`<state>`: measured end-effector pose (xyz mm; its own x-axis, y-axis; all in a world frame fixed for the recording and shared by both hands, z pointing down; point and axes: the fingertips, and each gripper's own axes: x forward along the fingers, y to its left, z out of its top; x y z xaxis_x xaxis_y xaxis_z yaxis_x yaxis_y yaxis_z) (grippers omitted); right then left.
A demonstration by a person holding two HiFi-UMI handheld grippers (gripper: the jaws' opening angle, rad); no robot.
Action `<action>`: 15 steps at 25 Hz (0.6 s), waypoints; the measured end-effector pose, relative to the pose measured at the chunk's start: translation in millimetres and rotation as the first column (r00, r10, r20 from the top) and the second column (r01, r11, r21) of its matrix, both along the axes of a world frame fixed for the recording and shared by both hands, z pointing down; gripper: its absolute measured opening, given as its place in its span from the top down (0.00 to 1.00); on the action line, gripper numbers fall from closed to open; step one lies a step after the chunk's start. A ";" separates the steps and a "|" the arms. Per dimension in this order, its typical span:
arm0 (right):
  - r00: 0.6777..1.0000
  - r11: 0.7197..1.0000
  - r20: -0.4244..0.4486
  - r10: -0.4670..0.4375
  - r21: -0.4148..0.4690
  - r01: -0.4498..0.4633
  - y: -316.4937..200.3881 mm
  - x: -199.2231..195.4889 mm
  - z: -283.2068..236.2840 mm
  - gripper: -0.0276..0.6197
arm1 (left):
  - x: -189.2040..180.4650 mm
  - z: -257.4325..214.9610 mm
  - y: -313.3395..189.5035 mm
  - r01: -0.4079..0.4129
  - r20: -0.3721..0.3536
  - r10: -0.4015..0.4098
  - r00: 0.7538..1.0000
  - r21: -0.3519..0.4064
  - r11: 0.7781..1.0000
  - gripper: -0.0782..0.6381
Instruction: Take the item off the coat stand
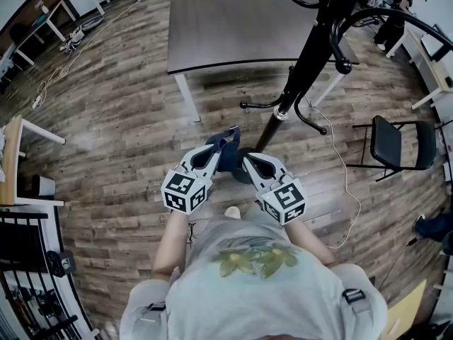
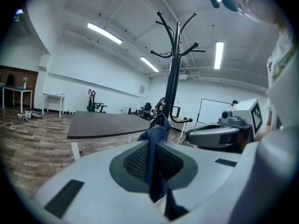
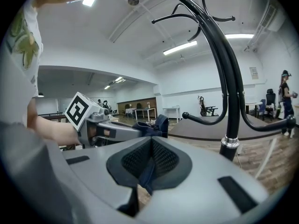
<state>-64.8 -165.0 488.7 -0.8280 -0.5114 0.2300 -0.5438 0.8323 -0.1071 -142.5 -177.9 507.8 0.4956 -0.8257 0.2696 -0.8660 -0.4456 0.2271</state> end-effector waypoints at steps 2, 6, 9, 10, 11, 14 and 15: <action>1.000 1.000 -0.005 -0.005 0.000 0.005 1.7 0.3 0.8 0.95 | 3.8 0.5 2.3 -0.008 0.006 0.008 1.000 -0.002 1.000 0.84; 1.000 1.000 -0.010 -0.009 -0.001 0.009 4.4 1.5 0.7 0.95 | 10.4 0.5 7.0 -0.013 0.007 0.013 1.000 -0.005 1.000 0.84; 1.000 1.000 -0.010 -0.012 0.001 0.012 6.2 1.2 -0.3 0.95 | 11.6 -0.2 10.4 -0.002 -0.004 0.002 1.000 -0.004 1.000 0.84; 1.000 1.000 -0.011 -0.013 0.002 0.013 6.5 1.2 -0.1 0.95 | 11.7 -0.2 11.4 0.001 -0.007 -0.002 1.000 -0.005 1.000 0.84; 1.000 1.000 -0.012 -0.014 0.002 0.014 6.7 1.4 0.5 0.95 | 11.8 -0.1 12.2 0.005 -0.009 -0.005 1.000 -0.006 1.000 0.84; 1.000 1.000 -0.014 -0.015 0.001 0.015 6.9 2.0 1.9 0.95 | 11.8 0.8 13.4 0.014 -0.008 -0.014 1.000 -0.007 1.000 0.84; 1.000 1.000 -0.014 -0.015 0.000 0.015 7.1 1.9 2.1 0.95 | 11.3 1.1 13.8 0.017 -0.007 -0.017 1.000 -0.006 1.000 0.84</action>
<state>-62.8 -157.9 490.8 -0.8323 -0.4988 0.2417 -0.5325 0.8406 -0.0989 -131.2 -164.1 508.9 0.4831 -0.8325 0.2711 -0.8719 -0.4292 0.2356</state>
